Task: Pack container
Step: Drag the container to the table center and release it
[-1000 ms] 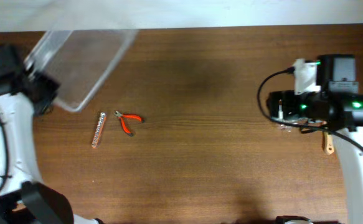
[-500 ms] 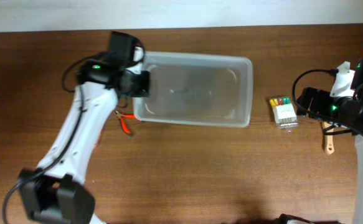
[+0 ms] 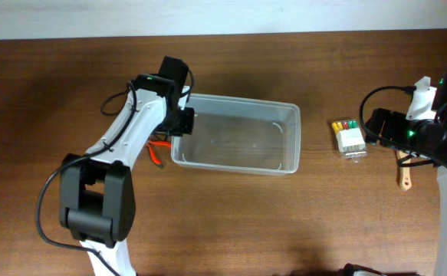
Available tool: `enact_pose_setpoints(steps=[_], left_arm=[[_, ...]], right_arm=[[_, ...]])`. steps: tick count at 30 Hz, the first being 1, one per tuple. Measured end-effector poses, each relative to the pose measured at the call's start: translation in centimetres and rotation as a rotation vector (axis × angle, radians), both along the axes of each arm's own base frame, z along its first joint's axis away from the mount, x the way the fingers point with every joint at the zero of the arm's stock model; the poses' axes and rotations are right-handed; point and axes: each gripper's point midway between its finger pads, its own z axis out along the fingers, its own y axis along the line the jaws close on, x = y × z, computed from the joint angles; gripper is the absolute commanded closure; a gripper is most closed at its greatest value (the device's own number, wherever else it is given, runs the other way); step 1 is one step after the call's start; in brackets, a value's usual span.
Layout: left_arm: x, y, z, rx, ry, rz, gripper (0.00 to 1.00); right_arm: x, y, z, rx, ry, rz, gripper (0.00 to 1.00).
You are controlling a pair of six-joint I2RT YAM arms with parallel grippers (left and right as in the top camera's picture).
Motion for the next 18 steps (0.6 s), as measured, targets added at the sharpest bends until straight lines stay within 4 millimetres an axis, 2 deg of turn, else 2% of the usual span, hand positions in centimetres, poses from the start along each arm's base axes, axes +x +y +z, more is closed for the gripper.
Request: enact_pose_setpoints(steps=[2, 8, 15, 18], left_arm=[[-0.3, 0.5, -0.5, 0.007, 0.026, 0.010, 0.94], [-1.0, 1.8, -1.2, 0.065, 0.065, 0.021, 0.69], [-1.0, 2.1, -1.2, 0.082, 0.063, 0.027, 0.71], [-1.1, 2.1, -1.2, 0.082, 0.067, 0.026, 0.67]], right_arm=[[0.0, 0.0, 0.0, 0.000, 0.000, 0.001, 0.02], [0.0, 0.0, 0.0, 0.000, 0.000, 0.000, 0.01], [-0.1, 0.0, 0.0, 0.001, 0.004, 0.001, 0.01], [-0.1, 0.0, 0.0, 0.001, 0.004, 0.000, 0.01]])
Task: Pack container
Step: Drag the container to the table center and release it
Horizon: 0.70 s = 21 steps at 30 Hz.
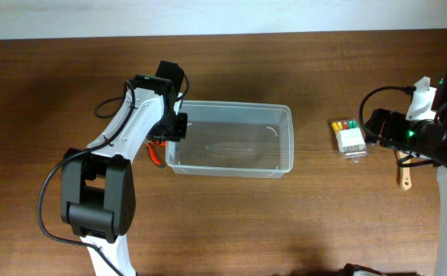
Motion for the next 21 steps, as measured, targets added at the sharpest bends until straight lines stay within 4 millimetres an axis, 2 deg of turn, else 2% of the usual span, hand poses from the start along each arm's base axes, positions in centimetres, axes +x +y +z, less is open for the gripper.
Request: enact_pose_setpoints(steps=[3, 5, 10, 17, 21], left_arm=[[-0.2, 0.0, 0.0, 0.000, 0.008, -0.002, 0.53], [-0.4, 0.0, 0.0, 0.001, 0.015, 0.000, 0.50], [-0.3, 0.0, 0.0, 0.001, 0.011, -0.001, 0.49], [1.0, -0.3, 1.1, -0.011, -0.032, -0.001, 0.49], [0.5, -1.1, 1.1, -0.046, -0.011, -0.007, 0.49]], right_arm=[[0.0, 0.0, 0.0, 0.000, 0.000, 0.000, 0.01], [0.0, 0.0, 0.0, 0.000, 0.000, 0.001, 0.01], [0.0, 0.0, 0.0, -0.001, 0.000, 0.001, 0.01], [0.0, 0.0, 0.0, 0.000, 0.000, 0.001, 0.01], [0.0, 0.0, 0.0, -0.001, 0.000, 0.001, 0.01]])
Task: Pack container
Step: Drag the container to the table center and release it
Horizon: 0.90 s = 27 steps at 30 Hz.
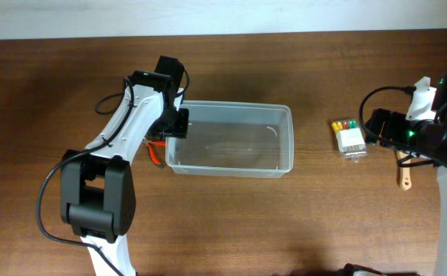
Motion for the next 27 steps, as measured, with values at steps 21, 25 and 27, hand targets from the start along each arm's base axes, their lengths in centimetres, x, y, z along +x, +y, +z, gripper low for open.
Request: enact_pose_setpoints(steps=[21, 25, 27], left_arm=[[-1.2, -2.0, 0.0, 0.015, 0.021, -0.044, 0.50], [-0.8, 0.7, 0.0, 0.040, 0.027, 0.050, 0.51], [-0.9, 1.9, 0.0, 0.048, 0.041, 0.082, 0.51]], right_arm=[[0.0, 0.0, 0.0, 0.000, 0.000, 0.000, 0.01], [0.0, 0.0, 0.0, 0.000, 0.000, 0.000, 0.01], [0.0, 0.0, 0.0, 0.000, 0.000, 0.000, 0.01]])
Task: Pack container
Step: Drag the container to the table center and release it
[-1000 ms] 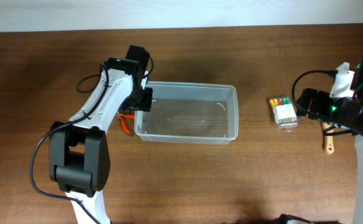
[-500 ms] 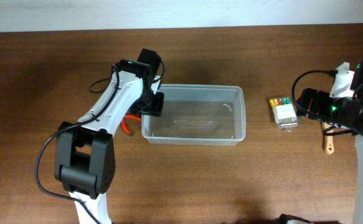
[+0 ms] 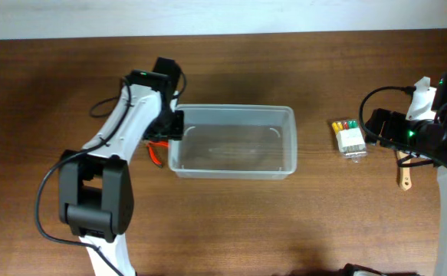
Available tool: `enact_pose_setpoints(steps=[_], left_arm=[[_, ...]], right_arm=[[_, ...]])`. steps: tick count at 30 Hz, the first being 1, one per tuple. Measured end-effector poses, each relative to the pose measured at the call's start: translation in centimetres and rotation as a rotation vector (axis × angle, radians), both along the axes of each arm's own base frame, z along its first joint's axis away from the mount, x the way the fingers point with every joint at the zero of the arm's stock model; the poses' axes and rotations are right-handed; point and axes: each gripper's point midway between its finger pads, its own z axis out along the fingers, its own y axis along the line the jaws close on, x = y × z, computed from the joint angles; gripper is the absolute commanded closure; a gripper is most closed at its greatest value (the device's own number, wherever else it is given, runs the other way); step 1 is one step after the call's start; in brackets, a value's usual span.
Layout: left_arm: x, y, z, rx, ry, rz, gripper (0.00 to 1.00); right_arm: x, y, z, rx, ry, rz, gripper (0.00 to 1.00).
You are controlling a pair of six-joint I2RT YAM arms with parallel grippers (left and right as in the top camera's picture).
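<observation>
The clear plastic container [image 3: 232, 143] lies empty at mid-table, its long sides parallel to the table's edge. My left gripper [image 3: 174, 127] is at the container's left rim and appears shut on that wall. At the right lies a small clear box of coloured-tipped sticks [image 3: 349, 137]. My right gripper [image 3: 375, 127] sits just right of that box, pointing at it; its fingers are too dark to tell apart.
A red-orange tool [image 3: 156, 151] lies on the table under my left arm, just left of the container. A wooden-handled utensil [image 3: 404, 173] lies beside the right arm's base. The wall edge runs along the back of the table.
The container has shifted slightly right and toward the front and now sits squarer to the table. My left gripper moved with its left rim. The right arm has not moved.
At first the container sat slightly skewed with my left gripper at its left end. Then it stood a little further left, and stayed there. Now it is nudged back right and squared. The right arm and the box of sticks stayed put throughout.
</observation>
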Motion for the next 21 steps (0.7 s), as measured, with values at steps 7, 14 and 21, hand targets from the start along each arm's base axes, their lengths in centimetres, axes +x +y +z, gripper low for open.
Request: enact_pose_setpoints(steps=[7, 14, 21], left_arm=[[0.2, 1.7, 0.0, 0.012, 0.002, 0.051, 0.50], [0.1, 1.3, 0.0, 0.012, 0.002, 0.041, 0.51], [-0.3, -1.3, 0.0, -0.015, 0.004, -0.013, 0.50]], right_arm=[[0.0, 0.0, 0.0, 0.000, 0.000, 0.000, 0.01], [0.0, 0.0, 0.0, 0.000, 0.000, 0.000, 0.01], [0.0, 0.0, 0.0, 0.000, 0.000, 0.000, 0.01]])
